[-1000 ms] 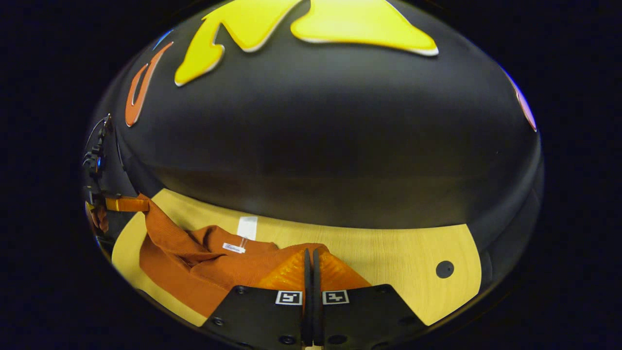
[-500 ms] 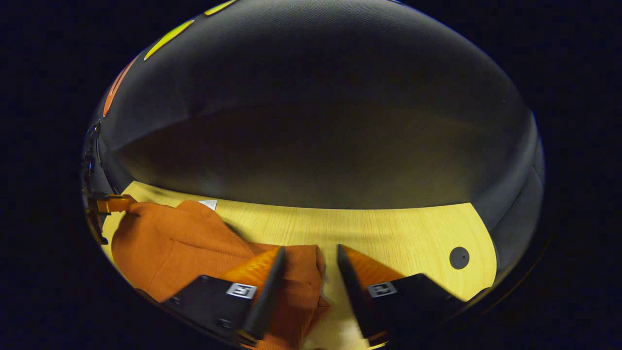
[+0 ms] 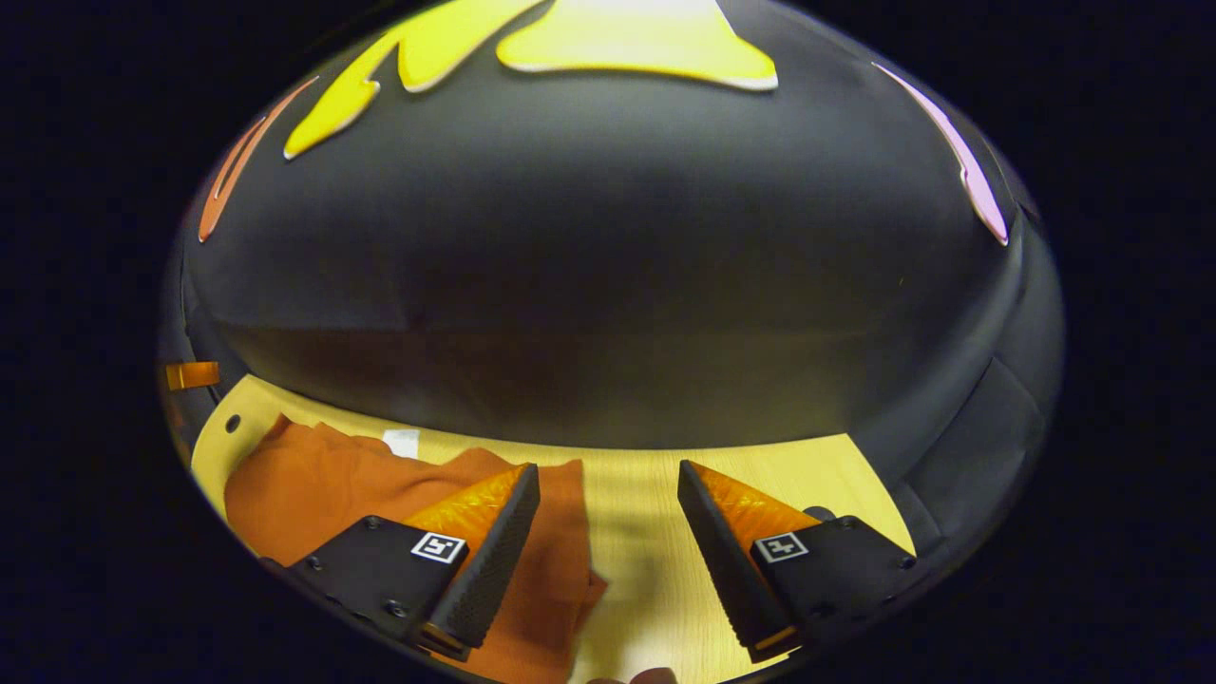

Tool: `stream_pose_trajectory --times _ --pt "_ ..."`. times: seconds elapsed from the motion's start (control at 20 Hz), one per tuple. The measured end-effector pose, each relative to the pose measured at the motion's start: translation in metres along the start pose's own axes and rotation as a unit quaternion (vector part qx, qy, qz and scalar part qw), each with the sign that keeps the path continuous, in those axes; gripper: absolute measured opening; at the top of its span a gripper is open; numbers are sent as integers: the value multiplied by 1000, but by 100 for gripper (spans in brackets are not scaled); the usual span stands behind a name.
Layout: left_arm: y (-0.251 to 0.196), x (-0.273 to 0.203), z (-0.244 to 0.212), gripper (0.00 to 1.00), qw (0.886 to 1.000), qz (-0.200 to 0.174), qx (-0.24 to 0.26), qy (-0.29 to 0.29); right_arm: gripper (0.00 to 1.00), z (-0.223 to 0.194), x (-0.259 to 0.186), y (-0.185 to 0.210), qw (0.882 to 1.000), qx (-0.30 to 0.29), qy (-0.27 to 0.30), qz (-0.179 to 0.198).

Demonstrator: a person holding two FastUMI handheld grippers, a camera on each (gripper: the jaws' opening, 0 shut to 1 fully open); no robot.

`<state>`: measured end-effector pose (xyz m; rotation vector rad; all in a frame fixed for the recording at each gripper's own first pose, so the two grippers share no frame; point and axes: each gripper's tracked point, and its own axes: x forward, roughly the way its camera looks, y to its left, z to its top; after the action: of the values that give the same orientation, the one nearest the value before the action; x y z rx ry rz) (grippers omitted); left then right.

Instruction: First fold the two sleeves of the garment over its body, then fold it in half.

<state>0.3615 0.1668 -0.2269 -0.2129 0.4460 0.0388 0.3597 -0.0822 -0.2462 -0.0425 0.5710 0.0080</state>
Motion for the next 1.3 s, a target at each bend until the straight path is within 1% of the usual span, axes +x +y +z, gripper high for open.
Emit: stream_pose_trajectory --times 0.15,0.25,0.35,0.4,0.45,0.5,0.55,0.6,0.7,0.75,0.8,0.85,0.9,0.95,1.0,1.05,1.1,1.15,1.25,1.3 --pt "-7 -33 43 87 998 -8 -7 -64 94 51 -60 25 998 14 -61 27" --pt "-14 -59 70 87 993 -14 0 -113 95 88 -107 42 993 22 -110 40" --pt "-25 -102 106 87 984 -24 27 -176 95 127 -156 53 984 29 -170 46" --pt "-32 -125 118 87 977 -28 47 -206 95 146 -178 58 977 35 -204 50" --pt "-39 -146 124 87 971 -31 62 -230 98 156 -204 63 972 34 -226 54" --pt "-46 -170 134 87 965 -32 74 -248 93 164 -228 69 967 31 -245 57" --pt "-51 -190 141 87 961 -28 81 -262 93 168 -249 73 963 31 -261 59" --pt "-55 -210 144 75 960 -21 77 -270 93 171 -272 77 960 36 -273 57" --pt "-69 -246 153 87 956 -25 56 -288 95 170 -313 83 952 52 -296 51" --pt "-74 -268 155 100 953 -29 53 -298 93 165 -330 84 950 56 -304 48" --pt "-78 -287 150 87 951 -31 54 -302 93 158 -345 85 949 54 -308 45" --pt "-81 -300 139 97 953 -29 53 -296 95 147 -361 87 949 54 -308 44" --pt "-89 -311 124 97 956 -39 50 -285 94 138 -378 90 949 53 -308 46" --pt "-96 -322 108 97 957 -48 58 -281 94 128 -393 90 950 55 -305 45" --pt "-99 -329 95 98 956 -42 69 -282 94 120 -403 88 951 58 -302 43" --pt "-100 -335 86 100 956 -36 78 -282 94 112 -407 86 951 62 -298 42" --pt "-103 -342 75 97 956 -31 86 -280 93 104 -416 85 952 65 -295 42" --pt "-106 -349 67 97 955 -29 92 -281 94 97 -424 84 953 65 -294 43" --pt "-113 -358 49 98 958 -30 90 -272 93 87 -435 78 953 61 -294 34" --pt "-117 -363 44 98 958 -31 89 -271 95 83 -440 77 953 65 -293 33"
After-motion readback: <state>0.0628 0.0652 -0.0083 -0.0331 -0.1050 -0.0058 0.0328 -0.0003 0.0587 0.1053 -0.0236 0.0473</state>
